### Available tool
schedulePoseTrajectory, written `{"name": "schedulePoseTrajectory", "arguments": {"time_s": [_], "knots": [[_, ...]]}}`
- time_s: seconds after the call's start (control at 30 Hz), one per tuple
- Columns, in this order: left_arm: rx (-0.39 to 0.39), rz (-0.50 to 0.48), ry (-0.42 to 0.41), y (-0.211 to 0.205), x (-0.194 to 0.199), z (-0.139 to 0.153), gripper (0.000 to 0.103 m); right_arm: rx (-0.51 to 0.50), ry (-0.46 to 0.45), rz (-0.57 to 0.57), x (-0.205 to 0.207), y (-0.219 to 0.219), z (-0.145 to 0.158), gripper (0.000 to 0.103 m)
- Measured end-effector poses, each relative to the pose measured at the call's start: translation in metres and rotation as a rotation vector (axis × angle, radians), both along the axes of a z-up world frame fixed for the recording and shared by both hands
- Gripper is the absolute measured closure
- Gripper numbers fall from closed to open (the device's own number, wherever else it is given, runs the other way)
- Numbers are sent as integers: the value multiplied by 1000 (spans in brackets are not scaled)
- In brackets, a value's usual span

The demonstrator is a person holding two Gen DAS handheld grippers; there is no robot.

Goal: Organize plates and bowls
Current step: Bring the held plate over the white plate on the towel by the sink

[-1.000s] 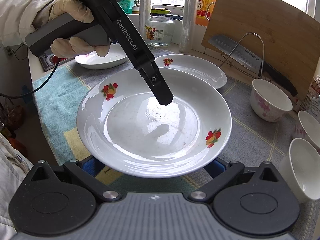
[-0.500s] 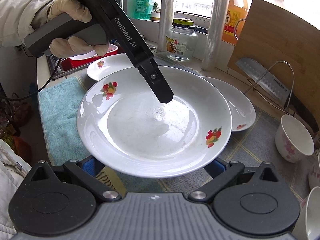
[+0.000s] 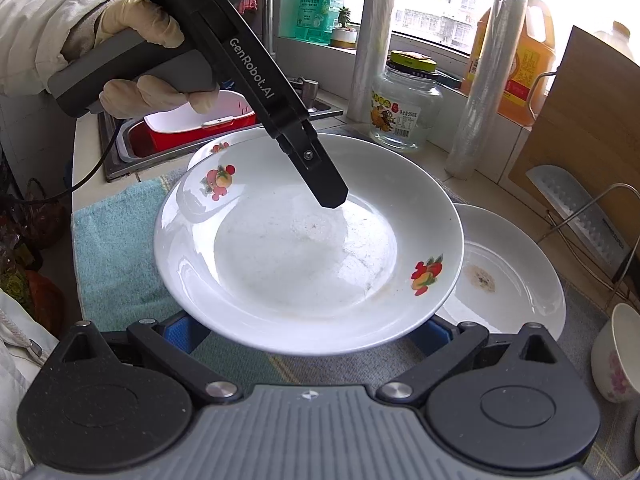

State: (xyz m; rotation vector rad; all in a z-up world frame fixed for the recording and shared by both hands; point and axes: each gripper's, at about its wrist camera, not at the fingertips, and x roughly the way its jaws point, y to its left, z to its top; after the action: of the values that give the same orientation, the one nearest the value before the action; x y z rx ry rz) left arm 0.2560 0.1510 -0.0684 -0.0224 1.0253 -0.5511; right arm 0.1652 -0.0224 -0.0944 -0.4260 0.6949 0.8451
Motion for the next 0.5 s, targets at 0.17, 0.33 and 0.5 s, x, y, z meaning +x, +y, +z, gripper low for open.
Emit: {"name": "schedulePoseTrajectory", "arguments": {"time_s": [0.17, 0.33, 0.5], "knots": [[-9, 20, -2, 27, 3, -1, 25, -4, -1, 10, 5, 26, -1, 0], [-8, 47, 0, 52, 5, -6, 25, -7, -1, 29, 12, 51, -2, 0], [-13, 72, 0, 73, 5, -9, 25, -11, 3, 48, 18, 71, -5, 0]]}}
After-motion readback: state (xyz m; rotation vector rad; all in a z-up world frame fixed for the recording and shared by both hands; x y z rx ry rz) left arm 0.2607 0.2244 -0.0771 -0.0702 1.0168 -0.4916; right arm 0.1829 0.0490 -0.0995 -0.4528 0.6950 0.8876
